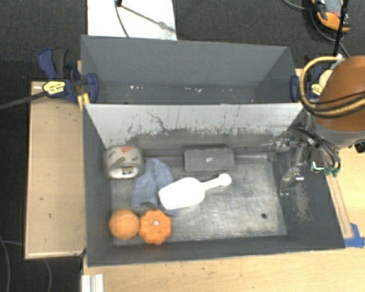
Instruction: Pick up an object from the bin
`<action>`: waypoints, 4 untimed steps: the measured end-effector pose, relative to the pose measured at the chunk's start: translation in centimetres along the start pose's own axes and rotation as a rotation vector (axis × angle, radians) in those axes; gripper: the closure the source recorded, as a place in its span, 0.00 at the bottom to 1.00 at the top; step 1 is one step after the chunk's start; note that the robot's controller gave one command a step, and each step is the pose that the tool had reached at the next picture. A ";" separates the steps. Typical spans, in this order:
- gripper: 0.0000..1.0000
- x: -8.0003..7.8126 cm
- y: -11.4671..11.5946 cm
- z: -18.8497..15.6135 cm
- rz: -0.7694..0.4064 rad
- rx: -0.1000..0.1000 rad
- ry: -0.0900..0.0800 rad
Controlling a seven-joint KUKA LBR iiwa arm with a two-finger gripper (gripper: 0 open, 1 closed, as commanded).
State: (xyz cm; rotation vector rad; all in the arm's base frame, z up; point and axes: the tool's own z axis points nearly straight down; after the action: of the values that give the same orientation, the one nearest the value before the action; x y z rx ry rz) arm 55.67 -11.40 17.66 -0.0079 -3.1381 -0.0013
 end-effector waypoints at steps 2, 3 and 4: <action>1.00 1.6 6.8 10.1 0.487 -0.001 -0.005; 0.00 1.6 6.8 10.2 0.484 0.000 -0.004; 0.00 1.6 6.8 10.2 0.482 0.000 -0.004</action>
Offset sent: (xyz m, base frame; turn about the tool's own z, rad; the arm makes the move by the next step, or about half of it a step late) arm -0.0168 0.0680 -0.1021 0.4881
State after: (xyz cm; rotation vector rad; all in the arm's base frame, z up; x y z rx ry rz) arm 54.03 -4.63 7.48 -0.7574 -3.0492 0.0004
